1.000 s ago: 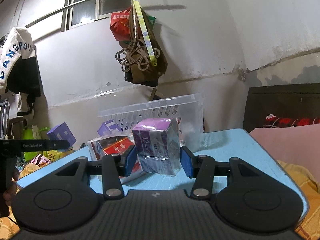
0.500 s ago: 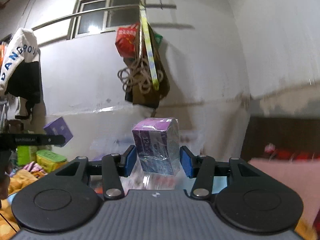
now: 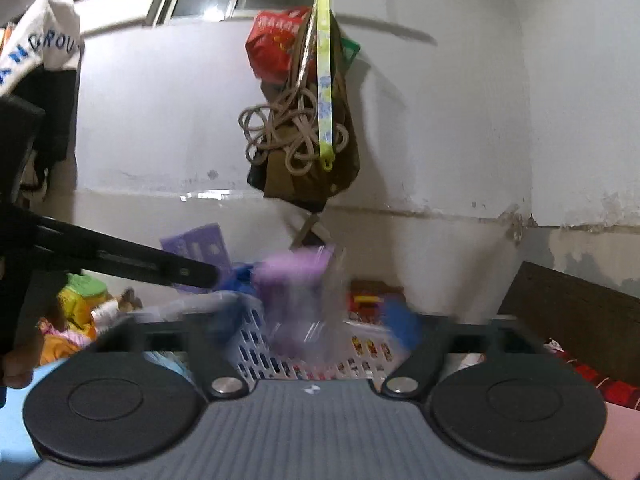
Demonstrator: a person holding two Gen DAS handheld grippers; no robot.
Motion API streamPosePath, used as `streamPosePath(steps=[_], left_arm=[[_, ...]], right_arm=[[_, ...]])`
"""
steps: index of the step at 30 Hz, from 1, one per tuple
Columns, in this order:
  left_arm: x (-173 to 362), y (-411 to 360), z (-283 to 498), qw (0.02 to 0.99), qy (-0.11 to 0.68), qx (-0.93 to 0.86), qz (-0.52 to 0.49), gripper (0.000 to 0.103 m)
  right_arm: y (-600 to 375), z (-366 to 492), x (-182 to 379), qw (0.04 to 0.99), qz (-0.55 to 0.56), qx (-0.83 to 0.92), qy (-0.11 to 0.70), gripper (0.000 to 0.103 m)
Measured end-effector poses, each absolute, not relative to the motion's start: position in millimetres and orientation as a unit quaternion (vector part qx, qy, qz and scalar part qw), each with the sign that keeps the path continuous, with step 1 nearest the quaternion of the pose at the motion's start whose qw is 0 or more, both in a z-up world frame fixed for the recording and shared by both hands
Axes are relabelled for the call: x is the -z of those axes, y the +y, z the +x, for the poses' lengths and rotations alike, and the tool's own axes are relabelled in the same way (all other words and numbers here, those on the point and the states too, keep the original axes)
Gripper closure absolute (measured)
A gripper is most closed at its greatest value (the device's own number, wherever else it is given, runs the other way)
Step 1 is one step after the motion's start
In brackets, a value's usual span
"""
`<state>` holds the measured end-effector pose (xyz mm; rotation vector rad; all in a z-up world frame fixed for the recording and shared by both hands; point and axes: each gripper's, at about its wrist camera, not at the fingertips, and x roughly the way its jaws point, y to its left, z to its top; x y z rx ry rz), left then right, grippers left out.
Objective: Organize objects
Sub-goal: 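Carry both held boxes over the white basket and open both tools, then grasp the white box with the left tool while the right tool grasps the red box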
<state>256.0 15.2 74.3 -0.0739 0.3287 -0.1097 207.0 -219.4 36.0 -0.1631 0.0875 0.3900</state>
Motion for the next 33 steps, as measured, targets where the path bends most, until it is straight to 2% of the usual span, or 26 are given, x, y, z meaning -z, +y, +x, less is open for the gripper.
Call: streamPosePath(steps=[2, 6, 12, 17, 20, 22, 23, 24, 27, 29, 33], left_arm=[[-67.7, 13.1, 255.6, 0.984, 0.168, 0.047, -0.027, 0.020], [-63.1, 22.9, 221.7, 0.988, 0.136, 0.067, -0.040, 0.019], [-31.6, 40.9, 143.2, 0.992, 0.106, 0.038, -0.056, 0.019], [21.4, 65.1, 98.2, 0.985, 0.122, 0.023, -0.116, 0.019], [36.2, 67.2, 95.9, 0.985, 0.135, 0.028, -0.108, 0.020], [39.8, 63.6, 99.5, 0.984, 0.152, 0.034, -0.092, 0.029], [40.6, 61.4, 99.5, 0.983, 0.157, 0.037, -0.086, 0.040], [41.3, 58.9, 98.6, 0.983, 0.159, 0.036, -0.080, 0.044], [44.2, 56.1, 103.9, 0.982, 0.175, 0.042, -0.065, 0.047], [46.1, 53.4, 107.3, 0.980, 0.185, 0.058, -0.054, 0.048], [49.0, 45.5, 115.9, 0.977, 0.199, 0.067, -0.031, 0.048]], right_arm=[[-222.6, 205.0, -33.0, 0.979, -0.071, -0.186, 0.041, 0.000], [-235.0, 183.1, -26.8, 0.981, -0.041, -0.187, 0.043, 0.000], [-250.4, 123.7, 17.7, 0.979, 0.019, -0.195, 0.050, 0.000], [-229.8, 98.0, 52.8, 0.966, 0.007, -0.229, 0.121, 0.000], [-210.6, 89.0, 58.1, 0.961, -0.033, -0.248, 0.118, 0.001], [-200.2, 90.6, 55.6, 0.959, -0.057, -0.255, 0.113, 0.004], [-194.9, 94.3, 53.7, 0.958, -0.070, -0.253, 0.117, 0.005], [-190.5, 97.9, 53.0, 0.957, -0.082, -0.252, 0.122, 0.006], [-184.1, 107.0, 53.7, 0.953, -0.103, -0.257, 0.128, 0.011], [-183.8, 110.2, 54.3, 0.948, -0.097, -0.267, 0.142, 0.020], [-189.0, 114.0, 55.2, 0.948, -0.075, -0.272, 0.151, 0.023]])
